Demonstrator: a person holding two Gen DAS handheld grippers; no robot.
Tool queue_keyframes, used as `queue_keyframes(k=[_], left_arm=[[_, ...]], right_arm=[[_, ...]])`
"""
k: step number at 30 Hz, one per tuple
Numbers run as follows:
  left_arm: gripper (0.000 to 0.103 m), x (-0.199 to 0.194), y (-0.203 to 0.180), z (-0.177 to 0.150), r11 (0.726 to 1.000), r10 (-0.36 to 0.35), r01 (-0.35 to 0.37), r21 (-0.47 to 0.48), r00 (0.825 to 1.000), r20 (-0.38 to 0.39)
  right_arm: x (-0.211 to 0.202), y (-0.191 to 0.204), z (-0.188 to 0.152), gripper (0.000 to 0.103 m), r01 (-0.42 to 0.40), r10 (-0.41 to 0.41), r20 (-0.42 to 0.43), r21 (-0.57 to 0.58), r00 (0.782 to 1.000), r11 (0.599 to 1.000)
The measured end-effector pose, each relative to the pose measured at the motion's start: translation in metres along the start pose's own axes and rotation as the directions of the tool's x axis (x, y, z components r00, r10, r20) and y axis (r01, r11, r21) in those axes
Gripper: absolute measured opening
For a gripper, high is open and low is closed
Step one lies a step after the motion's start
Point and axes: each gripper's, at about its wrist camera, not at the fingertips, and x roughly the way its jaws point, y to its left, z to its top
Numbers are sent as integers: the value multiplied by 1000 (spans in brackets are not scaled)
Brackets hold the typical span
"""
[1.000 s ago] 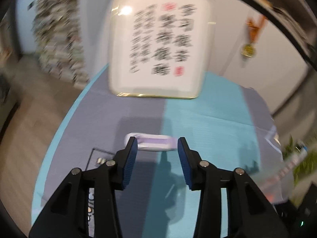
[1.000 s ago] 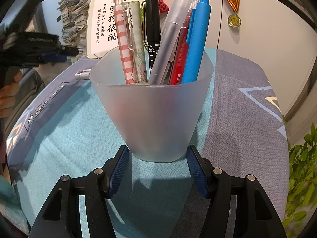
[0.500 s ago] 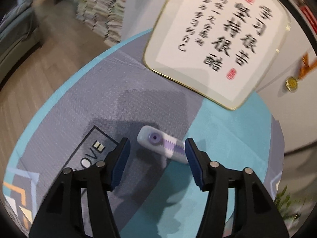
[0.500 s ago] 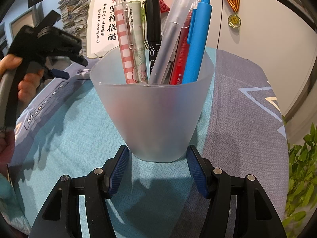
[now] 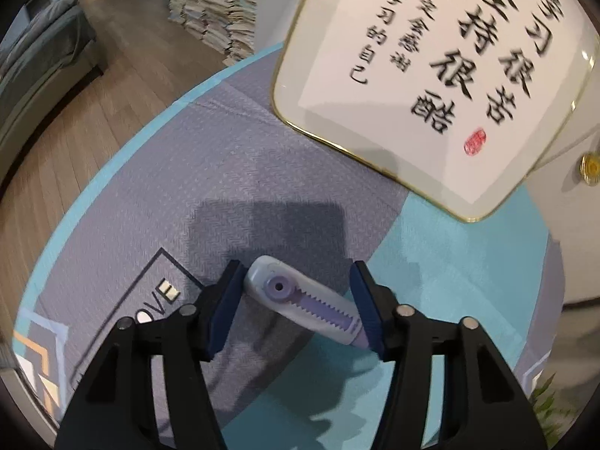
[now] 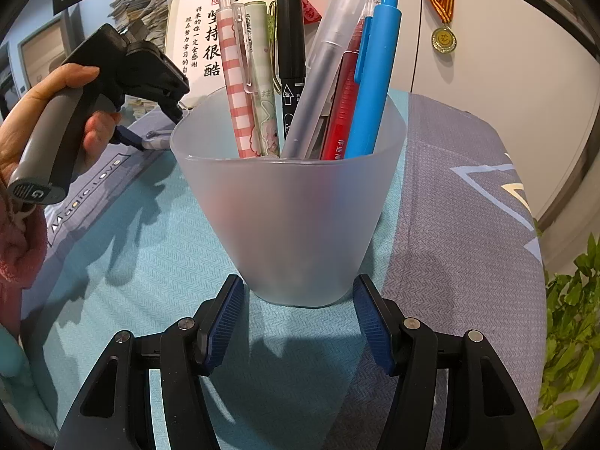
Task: Organize stationery
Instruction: 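Lift the correction tape and lower it into the frosted cup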
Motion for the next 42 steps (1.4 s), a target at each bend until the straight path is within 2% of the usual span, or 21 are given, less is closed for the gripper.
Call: queue_keyframes(k=[2,5,6,10,14,17,24,25,27,29,38,40,42], left_arm=[[27,-3,4,-3,998,-53,53,43,999,-14],[25,-11,11,-15,982,-143,150,115,987,-66],[25,-15,12,-21,975,-155,163,149,986,-65],[25,-40,20,-50,924,-209,223,309,975,-79],[25,-53,15,-81,842,-242,290,455,957,-162],[25,-53,6,-95,817,-226,273,507,962,-154],[25,-45,-7,-96,799,-224,280,531,960,-170],[28,-45,-7,-96,799,-216,272,536,962,-166],[42,-46,-6,-100,807,-197,249,536,968,-153],[45,-47,-1,-101,818,-185,231,527,973,-139],[43,-37,-8,-112,807,-156,219,549,975,-159],[32,-37,-11,-114,805,-148,202,558,979,-140],[28,-37,-13,-114,802,-141,188,566,982,-126]], right_arm=[[0,0,0,63,1,-1,0,-1,1000,1000],[0,0,0,63,-1,1,0,1,1000,1000],[0,-1,0,63,-1,1,0,1,1000,1000],[0,1,0,63,1,-1,-1,-1,1000,1000],[0,2,0,63,2,-2,-1,-1,1000,1000],[1,3,0,63,2,-2,-1,-1,1000,1000],[0,2,-1,63,1,-1,-1,-1,1000,1000],[0,2,-1,63,1,-1,-1,-1,1000,1000],[0,2,-1,63,2,-2,-1,-1,1000,1000],[0,3,-1,63,2,-2,-2,-2,1000,1000],[0,3,-1,63,2,-2,-2,-2,1000,1000],[0,3,-1,63,2,-2,-1,-2,1000,1000],[0,3,-1,63,2,-2,-2,-2,1000,1000]])
